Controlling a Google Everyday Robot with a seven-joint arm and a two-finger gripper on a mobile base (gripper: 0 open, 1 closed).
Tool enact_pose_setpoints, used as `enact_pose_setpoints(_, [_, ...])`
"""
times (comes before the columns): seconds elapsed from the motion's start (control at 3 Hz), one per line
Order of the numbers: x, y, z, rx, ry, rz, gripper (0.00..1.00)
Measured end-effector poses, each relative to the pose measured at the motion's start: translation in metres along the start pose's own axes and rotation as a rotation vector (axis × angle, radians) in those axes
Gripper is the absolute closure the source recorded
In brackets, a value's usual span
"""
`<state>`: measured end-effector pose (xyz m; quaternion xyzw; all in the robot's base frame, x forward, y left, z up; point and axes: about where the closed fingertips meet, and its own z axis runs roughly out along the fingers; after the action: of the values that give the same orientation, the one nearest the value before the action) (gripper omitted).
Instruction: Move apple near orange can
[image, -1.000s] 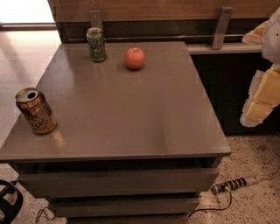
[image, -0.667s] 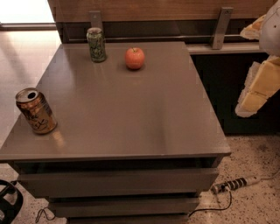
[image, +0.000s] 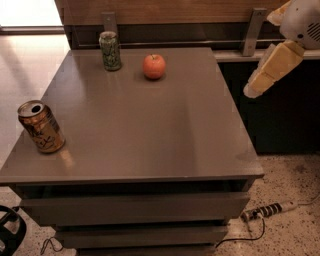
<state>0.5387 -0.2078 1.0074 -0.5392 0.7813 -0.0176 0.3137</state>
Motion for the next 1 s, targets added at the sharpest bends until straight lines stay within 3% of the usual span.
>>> enact_pose_setpoints(0.33, [-0.013, -0.027, 0.033, 0.04, -0.129, 0.103, 0.0])
enact_pose_setpoints(0.67, [-0.029, -0.051, 0.067, 0.037, -0.246, 0.176, 0.0])
enact_pose_setpoints(1.0, [-0.05, -0.061, 0.09, 0.026, -0.284, 0.203, 0.0])
